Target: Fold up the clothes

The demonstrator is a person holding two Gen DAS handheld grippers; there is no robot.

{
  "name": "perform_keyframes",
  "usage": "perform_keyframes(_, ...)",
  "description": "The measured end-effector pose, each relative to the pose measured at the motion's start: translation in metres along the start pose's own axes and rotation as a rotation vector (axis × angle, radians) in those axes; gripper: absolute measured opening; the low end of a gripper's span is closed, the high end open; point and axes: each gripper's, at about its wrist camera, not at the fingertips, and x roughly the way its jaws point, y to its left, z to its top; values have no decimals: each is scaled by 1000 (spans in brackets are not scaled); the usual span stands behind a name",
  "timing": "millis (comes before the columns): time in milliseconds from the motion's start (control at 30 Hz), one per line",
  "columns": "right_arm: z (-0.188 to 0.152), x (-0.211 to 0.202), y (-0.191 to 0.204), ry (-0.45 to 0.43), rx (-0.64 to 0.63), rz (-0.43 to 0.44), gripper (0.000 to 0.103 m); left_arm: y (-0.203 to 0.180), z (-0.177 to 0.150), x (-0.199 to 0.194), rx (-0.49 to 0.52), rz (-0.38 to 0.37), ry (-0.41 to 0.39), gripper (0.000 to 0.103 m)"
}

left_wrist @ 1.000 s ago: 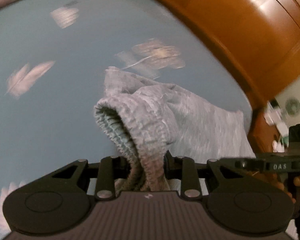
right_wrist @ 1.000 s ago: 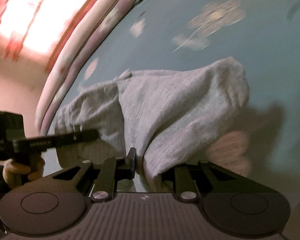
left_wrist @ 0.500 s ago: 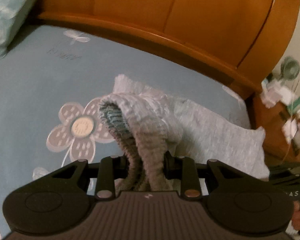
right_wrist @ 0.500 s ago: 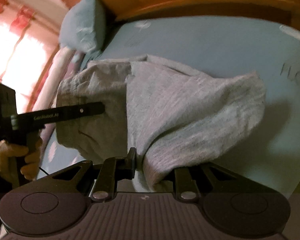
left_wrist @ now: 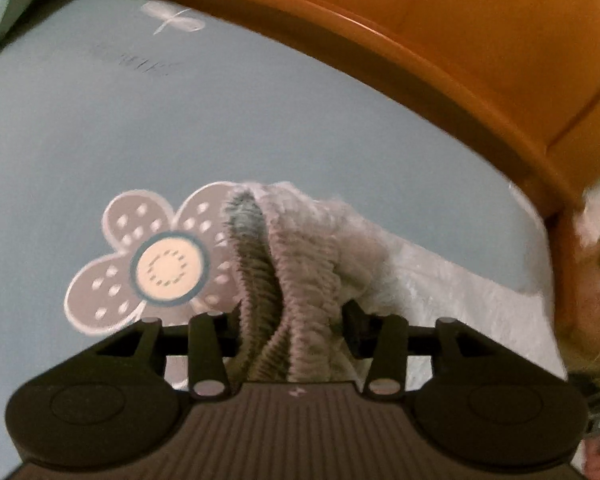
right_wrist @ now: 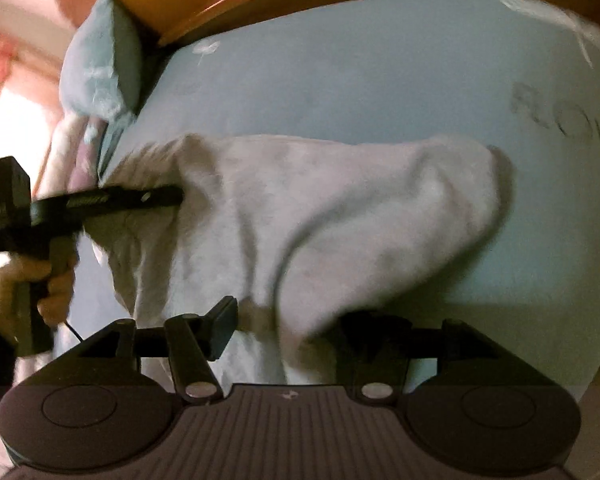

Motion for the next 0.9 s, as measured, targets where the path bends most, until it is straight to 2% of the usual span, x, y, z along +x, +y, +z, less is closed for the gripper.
perform_keyframes(167,-8,-22,-40,-53,198,125,66,40,-16,-51,-172,-8,-109,51)
perform_keyframes(267,-5,-27,-64,-113,356,241,67,42,-27,-85,-193,31,-217,50)
perform_keyframes(367,0,-20,-81,-156,516,352,66,11,-44,-100,-121,-55,-237,53)
perform_keyframes(433,2,-10,-84,-156,579,342,65,-21,-67,-97,-76,-143,-220,54)
perform_keyframes(533,1,0,-85,-156,632,312,39,-62,-102,-77,-39,-292,-136,54)
perform_keyframes(567,0,1,-84,-164,622,296,28,-74,-113,-68,-35,-333,-104,54)
perform_keyframes(600,1,-1,-79,-178,591,269,23,-85,-125,-59,-30,-368,-72,55)
perform_keyframes(667,8,-13,-66,-220,474,207,12,-99,-142,-41,-28,-371,-17,54)
perform_keyframes(733,20,-27,-43,-263,293,130,10,-107,-152,-21,-38,-384,41,54)
perform_keyframes(800,30,-33,-19,-267,95,43,10,-112,-159,0,-47,-369,116,55)
perform_keyframes(867,35,-23,-7,-218,-39,-80,12,-119,-165,14,-43,-334,168,54)
perform_keyframes(900,38,-15,-10,-185,-42,-128,15,-123,-167,16,-29,-332,170,55)
